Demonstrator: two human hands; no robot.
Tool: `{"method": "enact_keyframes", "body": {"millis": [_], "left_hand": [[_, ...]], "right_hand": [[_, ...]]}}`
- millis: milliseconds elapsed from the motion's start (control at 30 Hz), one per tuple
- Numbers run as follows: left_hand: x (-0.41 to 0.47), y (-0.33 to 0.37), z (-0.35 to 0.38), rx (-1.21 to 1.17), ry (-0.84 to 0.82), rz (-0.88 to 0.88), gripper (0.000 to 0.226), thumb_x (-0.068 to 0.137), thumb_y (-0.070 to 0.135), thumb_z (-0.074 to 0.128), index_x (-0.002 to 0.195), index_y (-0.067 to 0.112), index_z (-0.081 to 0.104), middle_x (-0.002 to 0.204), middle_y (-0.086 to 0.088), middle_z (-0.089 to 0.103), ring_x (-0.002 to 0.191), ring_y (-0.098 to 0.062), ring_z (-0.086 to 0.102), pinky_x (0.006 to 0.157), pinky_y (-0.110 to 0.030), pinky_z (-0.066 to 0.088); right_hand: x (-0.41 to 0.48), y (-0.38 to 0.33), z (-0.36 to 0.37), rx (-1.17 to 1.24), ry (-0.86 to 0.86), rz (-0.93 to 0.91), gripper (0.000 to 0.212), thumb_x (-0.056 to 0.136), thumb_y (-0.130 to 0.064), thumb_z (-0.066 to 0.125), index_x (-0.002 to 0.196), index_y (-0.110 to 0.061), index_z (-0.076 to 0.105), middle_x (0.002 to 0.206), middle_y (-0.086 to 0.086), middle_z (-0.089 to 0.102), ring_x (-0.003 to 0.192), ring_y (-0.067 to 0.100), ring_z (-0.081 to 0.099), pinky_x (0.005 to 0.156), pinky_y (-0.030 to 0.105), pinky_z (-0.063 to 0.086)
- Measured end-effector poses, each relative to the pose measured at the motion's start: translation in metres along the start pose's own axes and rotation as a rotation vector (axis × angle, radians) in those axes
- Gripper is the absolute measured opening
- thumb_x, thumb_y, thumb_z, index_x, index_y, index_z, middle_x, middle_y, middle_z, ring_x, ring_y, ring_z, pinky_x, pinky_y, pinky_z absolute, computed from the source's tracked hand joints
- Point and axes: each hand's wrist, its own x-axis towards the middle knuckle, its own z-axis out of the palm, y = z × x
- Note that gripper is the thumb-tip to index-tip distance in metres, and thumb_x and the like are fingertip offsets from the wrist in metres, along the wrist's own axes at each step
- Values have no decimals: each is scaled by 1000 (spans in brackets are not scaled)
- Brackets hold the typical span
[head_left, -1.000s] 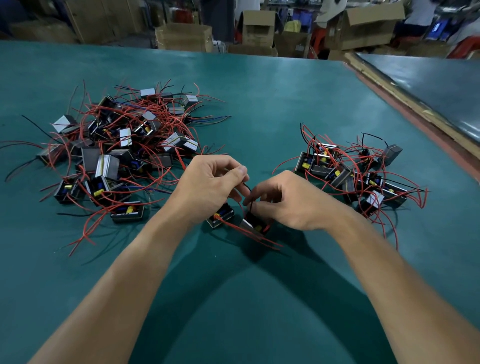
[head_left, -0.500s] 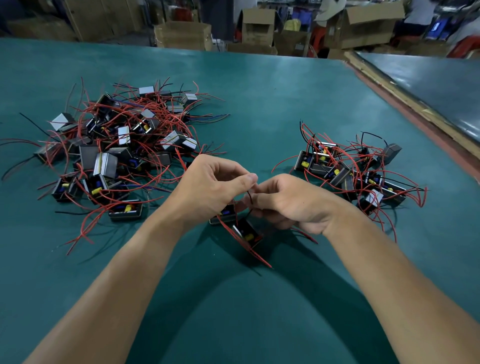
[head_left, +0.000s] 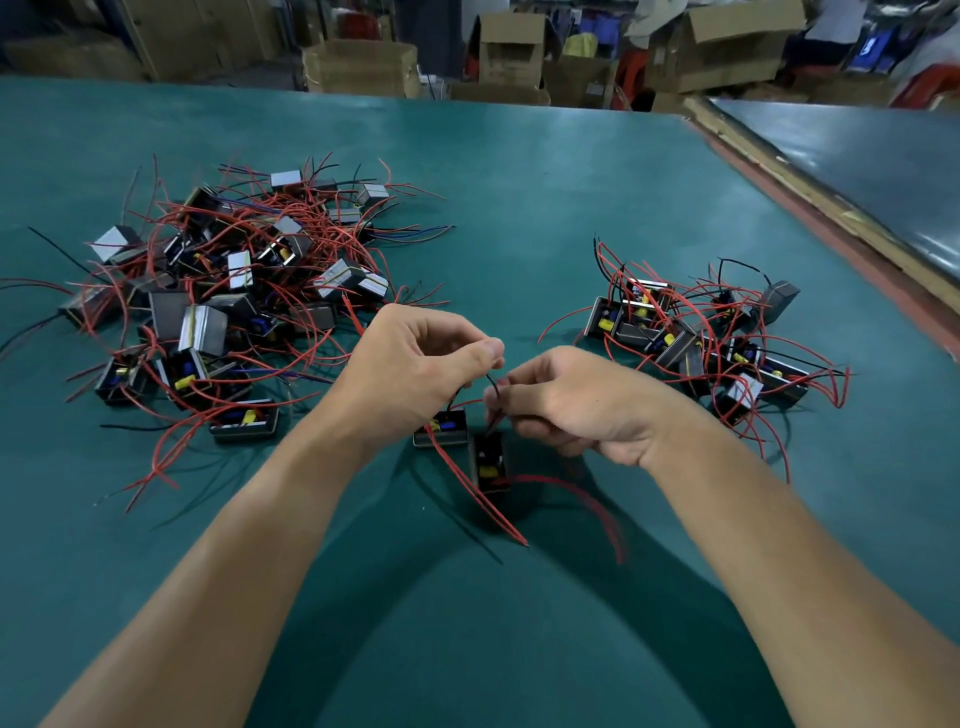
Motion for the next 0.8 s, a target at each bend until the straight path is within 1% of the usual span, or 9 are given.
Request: {"method": "enact_keyframes", "body": {"millis": [133, 200, 267, 400, 467, 533, 600, 700, 800], "left_hand": [[2, -1, -2, -20, 59, -27, 20, 90, 11, 67, 73, 3, 73, 56, -1, 61, 53, -12, 50, 51, -18, 40], [2, 0, -2, -48, 75, -36, 21, 91, 10, 65, 74, 0, 71, 55, -2, 59, 50, -13, 49, 48, -17, 42], [2, 0, -3, -76, 79, -45, 23, 92, 8, 63, 72, -2, 69, 55, -7, 56, 47, -14, 48, 46, -17, 42], [2, 0, -3, -68, 43, -110, 26, 95, 16, 61, 74, 1, 67, 54, -5, 58, 43, -19, 54, 41, -21, 41], [3, -2, -2, -48, 47, -140, 24, 95, 16, 61, 77, 2, 67, 54, -3, 60, 45, -18, 56, 40, -21, 42], [5, -6, -2, 23, 80, -141, 17, 92, 11, 65, 78, 3, 69, 57, -3, 61, 50, -16, 55, 43, -19, 42], [5, -10, -3, 79, 83, -157, 8, 87, 8, 71, 80, 4, 70, 62, -4, 63, 55, -14, 51, 47, -19, 41], [5, -14, -5, 138, -24, -255, 8, 81, 14, 77, 83, 7, 73, 71, -6, 69, 57, -10, 51, 54, -20, 40], [3, -13, -7, 261, -215, -341, 10, 79, 24, 80, 76, 15, 77, 64, -4, 68, 53, -9, 46, 56, -23, 36]], "right_hand": [[2, 2, -8, -67, 165, -39, 30, 97, -31, 62, 73, -17, 71, 48, -7, 54, 35, 5, 32, 37, 16, 23], [3, 4, -10, -158, 250, -82, 34, 96, -30, 63, 65, -18, 70, 49, -6, 58, 38, 5, 36, 40, 19, 27], [5, 6, -10, -258, 309, -124, 36, 95, -29, 64, 60, -20, 69, 50, -7, 60, 39, 3, 37, 43, 18, 28], [6, 8, -11, -271, 337, -189, 30, 93, -25, 67, 64, -18, 69, 51, -9, 62, 37, -1, 42, 41, 8, 28], [7, 7, -11, -246, 338, -223, 24, 93, -25, 67, 72, -14, 72, 60, -2, 68, 40, 0, 42, 44, 13, 31], [7, 7, -9, -243, 326, -246, 25, 94, -28, 65, 77, -12, 74, 70, 7, 71, 44, 5, 41, 49, 20, 34], [6, 7, -9, -232, 312, -268, 28, 96, -30, 62, 77, -13, 75, 71, 10, 70, 47, 8, 41, 51, 25, 35], [5, 7, -9, -234, 331, -311, 27, 95, -26, 63, 72, -18, 73, 52, -4, 58, 47, 8, 40, 50, 24, 36], [8, 8, -10, -218, 372, -340, 20, 93, -13, 64, 83, -27, 72, 55, -7, 62, 46, 9, 42, 49, 22, 37]]}}
